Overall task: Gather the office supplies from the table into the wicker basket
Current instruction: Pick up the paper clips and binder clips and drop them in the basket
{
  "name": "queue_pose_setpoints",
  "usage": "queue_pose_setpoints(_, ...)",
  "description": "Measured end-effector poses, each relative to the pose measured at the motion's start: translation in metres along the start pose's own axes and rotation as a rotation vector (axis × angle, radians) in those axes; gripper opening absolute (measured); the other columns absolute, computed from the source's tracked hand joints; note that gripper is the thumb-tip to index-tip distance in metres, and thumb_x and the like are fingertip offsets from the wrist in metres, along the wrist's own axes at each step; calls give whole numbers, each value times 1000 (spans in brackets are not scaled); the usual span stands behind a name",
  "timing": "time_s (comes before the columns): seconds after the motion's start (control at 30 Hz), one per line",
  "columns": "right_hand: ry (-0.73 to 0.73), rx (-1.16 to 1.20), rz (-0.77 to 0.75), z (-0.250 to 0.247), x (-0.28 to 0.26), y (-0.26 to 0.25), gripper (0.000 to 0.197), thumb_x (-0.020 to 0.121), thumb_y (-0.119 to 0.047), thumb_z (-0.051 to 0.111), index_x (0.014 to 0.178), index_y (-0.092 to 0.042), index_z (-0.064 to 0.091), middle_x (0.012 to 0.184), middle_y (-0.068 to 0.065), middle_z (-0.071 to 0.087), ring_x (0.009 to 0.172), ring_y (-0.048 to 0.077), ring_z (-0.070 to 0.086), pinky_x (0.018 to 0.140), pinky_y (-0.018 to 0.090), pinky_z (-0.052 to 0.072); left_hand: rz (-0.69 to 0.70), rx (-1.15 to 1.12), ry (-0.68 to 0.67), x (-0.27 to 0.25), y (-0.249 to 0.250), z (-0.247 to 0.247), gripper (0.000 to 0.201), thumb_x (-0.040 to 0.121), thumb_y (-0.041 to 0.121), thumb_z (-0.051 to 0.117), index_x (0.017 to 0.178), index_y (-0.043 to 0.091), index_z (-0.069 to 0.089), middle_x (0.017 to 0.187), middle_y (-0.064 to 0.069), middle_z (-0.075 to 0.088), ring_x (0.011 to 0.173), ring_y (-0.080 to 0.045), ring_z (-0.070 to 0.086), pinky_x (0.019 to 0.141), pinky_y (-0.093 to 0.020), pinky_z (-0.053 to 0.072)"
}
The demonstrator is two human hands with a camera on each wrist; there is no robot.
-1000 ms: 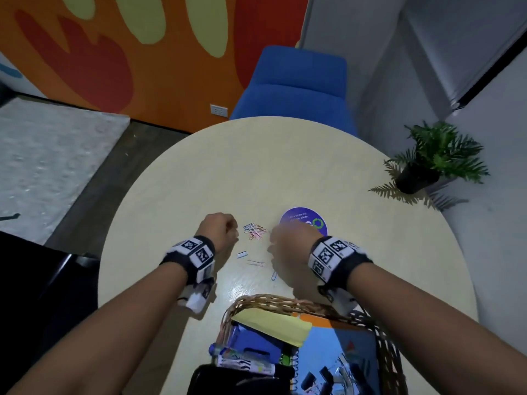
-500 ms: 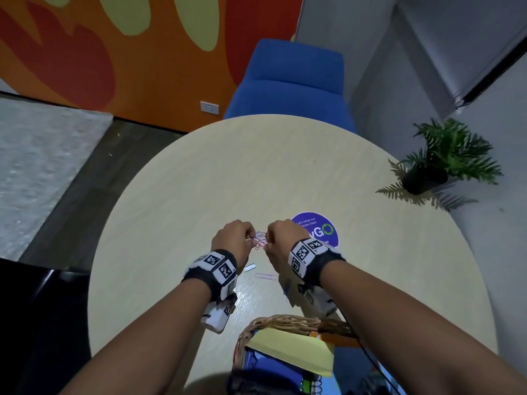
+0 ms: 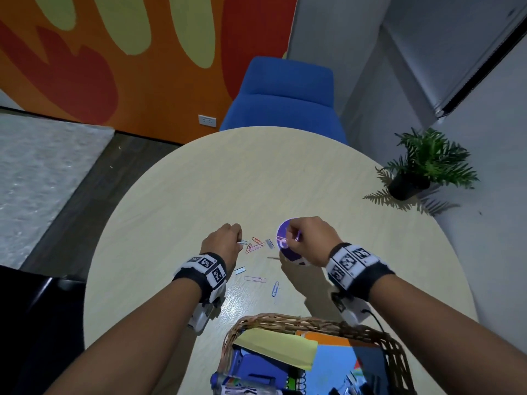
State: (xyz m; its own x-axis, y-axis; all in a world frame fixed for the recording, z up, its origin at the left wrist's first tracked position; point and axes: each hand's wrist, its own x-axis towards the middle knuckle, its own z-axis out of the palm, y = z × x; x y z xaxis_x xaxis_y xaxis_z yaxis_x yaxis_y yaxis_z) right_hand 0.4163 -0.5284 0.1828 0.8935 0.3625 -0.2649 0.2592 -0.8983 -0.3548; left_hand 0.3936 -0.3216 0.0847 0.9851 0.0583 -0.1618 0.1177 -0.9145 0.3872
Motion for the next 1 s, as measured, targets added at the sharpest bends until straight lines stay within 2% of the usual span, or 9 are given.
queue_pose_setpoints(0.17, 22, -7, -59, -29, -65, 38, 11, 81, -27, 60, 72, -28, 55, 71, -13, 61, 71, 11, 60, 64, 31, 48, 90, 95, 25, 13, 17, 7, 16, 86, 25, 59, 100, 21, 53, 105, 0, 51, 95, -25, 52, 68, -35, 48)
queue_pose_setpoints(0.23, 35, -1, -62, -36, -94, 54, 10, 82, -29, 61, 73, -29, 55, 72, -15, 59, 70, 8, 58, 65, 33, 49, 105, 163, -18, 18, 19, 8, 10, 85, 22, 57, 95, 22, 56, 105, 0, 51, 94, -24, 49, 66, -34, 46)
queue_pose_setpoints(0.33, 63, 25, -52, -43, -135, 81, 10, 82, -30, 63, 76, -31, 56, 74, -17, 58, 71, 5, 57, 68, 34, 51, 51, 259, -125, 24, 19, 7, 14, 76, 20, 67, 87, 21, 59, 101, 0, 49, 92, -23, 49, 67, -35, 48)
queue_pose_setpoints(0.43, 106, 82, -20, -47, -168, 106, 9, 82, -31, 63, 76, -30, 57, 76, -17, 61, 73, 5, 59, 68, 36, 52, 14, 311, -167, 25, 23, 6, 19, 78, 22, 67, 93, 14, 60, 103, -4, 51, 95, -25, 52, 77, -39, 52)
queue_pose_setpoints(0.5, 140, 126, -3, -49, -185, 120, 9, 82, -31, 65, 76, -30, 58, 76, -18, 61, 74, 5, 60, 68, 36, 53, 15, 273, -158, 22, 25, 6, 22, 81, 22, 66, 96, 10, 57, 103, -9, 53, 88, -25, 53, 78, -36, 49)
queue_pose_setpoints(0.57, 166, 154, 6, -51, -199, 131, 11, 82, -29, 67, 75, -31, 58, 76, -17, 62, 76, 6, 61, 67, 34, 53, 7, 231, -147, 17, 25, 6, 24, 83, 22, 66, 98, 8, 54, 101, -11, 54, 81, -25, 50, 74, -33, 45)
queue_pose_setpoints(0.77, 220, 218, 9, -54, -215, 145, 19, 80, -19, 70, 71, -31, 59, 84, -16, 63, 75, 10, 61, 64, 32, 54, -65, 205, -112, 5, 24, 4, 20, 90, 14, 45, 100, 7, 60, 107, -14, 64, 97, -32, 59, 81, -35, 46)
queue_pose_setpoints(0.9, 232, 231, -9, -53, -218, 142, 17, 81, -19, 70, 72, -30, 60, 75, -13, 63, 76, 10, 61, 65, 32, 55, -69, 180, -145, 0, 31, -2, 16, 86, 10, 49, 98, 8, 60, 106, -15, 66, 98, -33, 60, 80, -35, 47)
queue_pose_setpoints(1.0, 234, 248, -19, -52, -220, 136, 17, 82, -20, 69, 73, -30, 60, 73, -14, 63, 76, 9, 60, 65, 31, 54, -74, 107, -116, -8, 35, -9, 8, 82, 11, 55, 84, 13, 62, 97, -11, 69, 90, -31, 61, 73, -33, 46)
